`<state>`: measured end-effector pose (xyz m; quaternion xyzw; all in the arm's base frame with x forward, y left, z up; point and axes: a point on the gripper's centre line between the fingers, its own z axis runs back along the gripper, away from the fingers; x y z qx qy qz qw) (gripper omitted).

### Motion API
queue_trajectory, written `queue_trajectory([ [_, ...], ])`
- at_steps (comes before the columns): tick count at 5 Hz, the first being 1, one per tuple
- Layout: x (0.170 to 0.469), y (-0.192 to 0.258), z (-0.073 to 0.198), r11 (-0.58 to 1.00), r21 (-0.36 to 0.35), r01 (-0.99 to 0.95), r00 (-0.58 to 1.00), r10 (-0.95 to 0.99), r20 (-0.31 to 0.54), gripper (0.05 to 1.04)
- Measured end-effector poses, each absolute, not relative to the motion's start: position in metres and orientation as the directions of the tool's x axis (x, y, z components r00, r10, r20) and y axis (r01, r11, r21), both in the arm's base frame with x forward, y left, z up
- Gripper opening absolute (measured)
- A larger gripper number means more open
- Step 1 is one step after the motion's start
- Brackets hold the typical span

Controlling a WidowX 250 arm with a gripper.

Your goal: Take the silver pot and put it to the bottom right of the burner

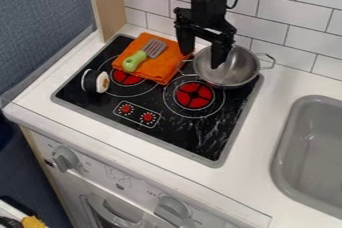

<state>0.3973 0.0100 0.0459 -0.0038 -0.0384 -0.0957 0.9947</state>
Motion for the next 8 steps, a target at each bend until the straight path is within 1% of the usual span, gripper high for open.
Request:
queue_trajectory([
  [1, 0.412, 0.011, 0.033, 0.987, 0.001, 0.163, 0.984, -0.162, 0.073, 1.001],
  [2, 0.418, 0.011, 0.031, 0.988, 0.000, 0.152, 0.986, -0.152, 0.075, 0.967],
  [3, 0.420, 0.010, 0.032, 0.988, -0.006, 0.156, 0.984, -0.155, 0.085, 0.694],
  [4, 0.417, 0.011, 0.029, 0.987, -0.007, 0.163, 0.984, -0.161, 0.078, 0.388],
  [5, 0.415, 0.012, 0.026, 0.988, -0.009, 0.155, 0.986, -0.154, 0.071, 0.172],
  [6, 0.413, 0.014, 0.027, 0.989, -0.009, 0.145, 0.987, -0.144, 0.067, 0.101],
  [7, 0.407, 0.013, 0.034, 0.989, -0.014, 0.148, 0.987, -0.147, 0.061, 0.088],
  [8, 0.397, 0.008, 0.070, 0.983, -0.028, 0.180, 0.977, -0.175, 0.118, 0.073],
])
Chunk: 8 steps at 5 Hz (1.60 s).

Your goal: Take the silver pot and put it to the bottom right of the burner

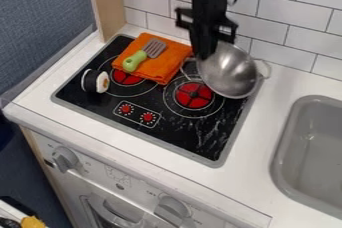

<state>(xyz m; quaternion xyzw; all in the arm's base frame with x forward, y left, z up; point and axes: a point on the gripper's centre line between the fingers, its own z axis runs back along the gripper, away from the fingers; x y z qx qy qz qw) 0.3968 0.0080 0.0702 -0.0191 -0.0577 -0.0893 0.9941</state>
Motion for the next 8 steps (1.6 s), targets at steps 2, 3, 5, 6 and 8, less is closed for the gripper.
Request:
queue_trajectory([
  [2, 0.343, 0.012, 0.105, 0.966, 0.031, 0.257, 0.951, -0.258, 0.168, 0.067],
  [3, 0.308, 0.018, 0.088, 0.955, 0.076, 0.288, 0.948, -0.295, 0.119, 0.067],
  [5, 0.275, 0.016, 0.054, 0.942, 0.088, 0.325, 0.944, -0.329, 0.034, 0.067],
  [6, 0.275, 0.012, 0.045, 0.942, 0.084, 0.325, 0.945, -0.327, 0.019, 0.066],
  [8, 0.283, 0.010, 0.032, 0.949, 0.057, 0.309, 0.951, -0.310, 0.005, 0.079],
])
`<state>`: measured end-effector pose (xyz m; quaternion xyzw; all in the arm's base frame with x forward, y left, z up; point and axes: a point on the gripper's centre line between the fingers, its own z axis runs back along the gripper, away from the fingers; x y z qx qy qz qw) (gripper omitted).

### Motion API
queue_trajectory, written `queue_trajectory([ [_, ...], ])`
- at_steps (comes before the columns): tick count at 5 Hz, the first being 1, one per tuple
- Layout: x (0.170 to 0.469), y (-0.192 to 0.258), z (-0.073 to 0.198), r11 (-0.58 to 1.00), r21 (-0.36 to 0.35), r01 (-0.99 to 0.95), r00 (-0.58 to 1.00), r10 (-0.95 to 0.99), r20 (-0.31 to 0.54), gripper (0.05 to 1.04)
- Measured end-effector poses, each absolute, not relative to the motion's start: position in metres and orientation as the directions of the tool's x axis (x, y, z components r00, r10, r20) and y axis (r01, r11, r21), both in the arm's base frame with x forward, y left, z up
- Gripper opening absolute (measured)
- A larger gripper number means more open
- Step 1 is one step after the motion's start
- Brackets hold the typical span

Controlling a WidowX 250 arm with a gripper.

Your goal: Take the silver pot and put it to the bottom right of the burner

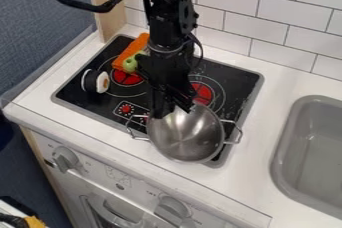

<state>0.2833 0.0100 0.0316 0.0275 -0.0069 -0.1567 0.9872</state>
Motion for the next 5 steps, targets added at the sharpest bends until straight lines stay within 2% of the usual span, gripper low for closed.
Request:
queue_trajectory([
  [1, 0.285, 0.010, 0.029, 0.955, 0.041, 0.293, 0.955, -0.295, 0.034, 0.241],
  [2, 0.285, 0.021, 0.044, 0.973, 0.013, 0.229, 0.971, -0.230, 0.063, 0.503],
  [3, 0.291, 0.032, 0.069, 0.985, -0.007, 0.171, 0.978, -0.169, 0.118, 0.808],
  [4, 0.292, 0.039, 0.079, 0.990, -0.041, 0.134, 0.984, -0.128, 0.127, 1.008],
  [5, 0.292, 0.043, 0.079, 0.991, -0.030, 0.128, 0.984, -0.123, 0.125, 1.009],
])
